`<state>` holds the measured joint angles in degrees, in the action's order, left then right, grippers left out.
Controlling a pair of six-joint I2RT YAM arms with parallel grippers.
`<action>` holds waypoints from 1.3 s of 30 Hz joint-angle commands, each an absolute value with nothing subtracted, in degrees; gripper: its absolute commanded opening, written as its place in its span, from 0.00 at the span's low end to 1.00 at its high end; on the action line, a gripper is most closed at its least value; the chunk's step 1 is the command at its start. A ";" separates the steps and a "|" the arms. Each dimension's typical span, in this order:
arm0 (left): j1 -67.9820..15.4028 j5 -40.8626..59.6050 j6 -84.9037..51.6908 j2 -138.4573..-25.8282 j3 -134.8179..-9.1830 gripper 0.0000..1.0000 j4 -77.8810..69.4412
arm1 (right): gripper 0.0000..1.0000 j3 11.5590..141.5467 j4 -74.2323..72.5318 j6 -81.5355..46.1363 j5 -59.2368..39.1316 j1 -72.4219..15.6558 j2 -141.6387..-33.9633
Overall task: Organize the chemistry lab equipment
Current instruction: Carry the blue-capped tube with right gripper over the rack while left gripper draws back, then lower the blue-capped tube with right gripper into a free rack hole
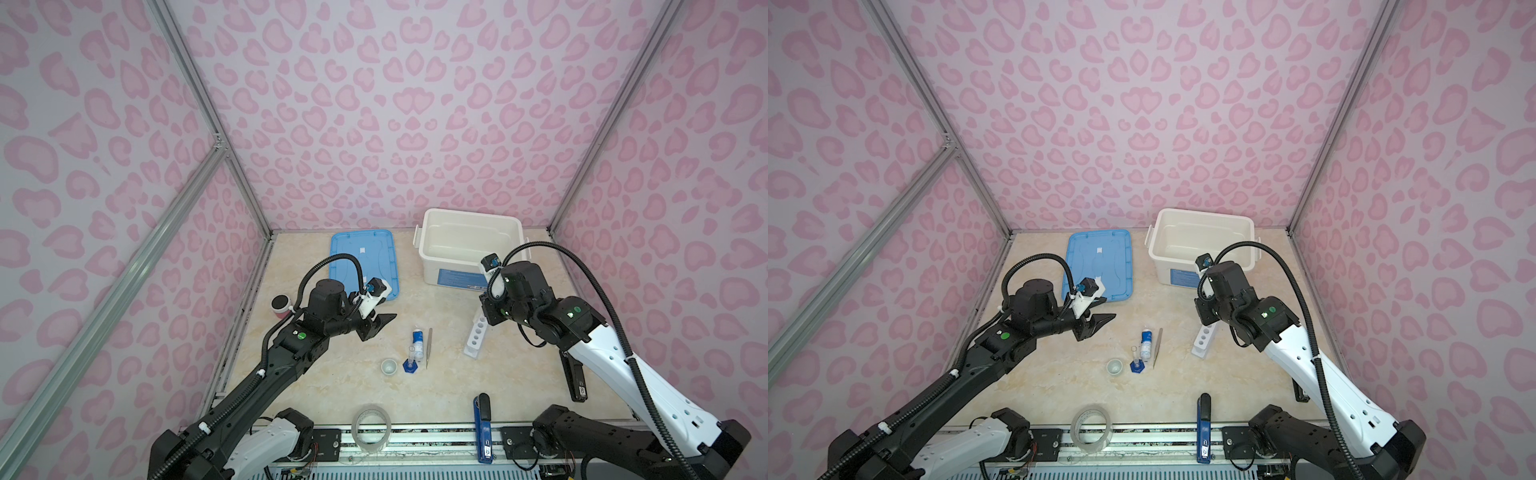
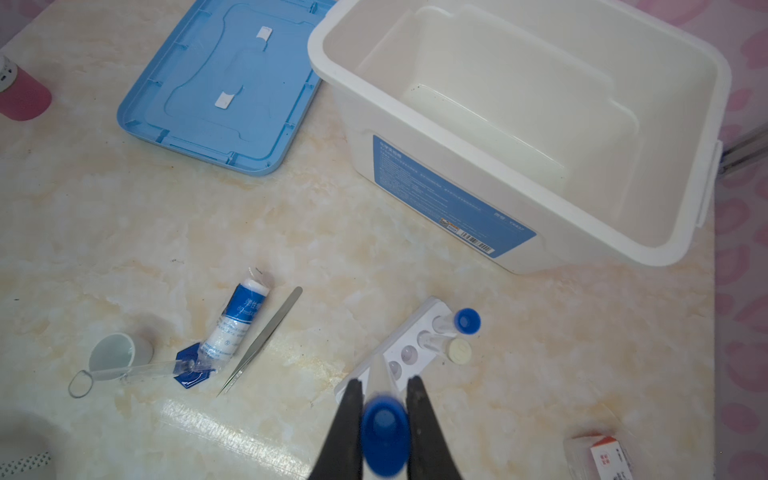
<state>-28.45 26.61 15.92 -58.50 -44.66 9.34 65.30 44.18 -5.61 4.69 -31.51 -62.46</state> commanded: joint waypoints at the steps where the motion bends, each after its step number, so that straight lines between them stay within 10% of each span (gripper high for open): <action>1: -28.39 26.72 15.82 -58.44 -44.55 0.55 7.58 | 0.14 63.47 41.83 -7.19 8.93 -30.37 -61.99; 39: -28.43 26.77 16.18 -59.77 -45.00 0.55 8.17 | 0.14 51.55 31.14 -10.28 6.64 -27.27 -58.84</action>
<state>-28.45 26.59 15.97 -59.77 -44.71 9.34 51.90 31.27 -9.89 6.68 -27.31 -59.13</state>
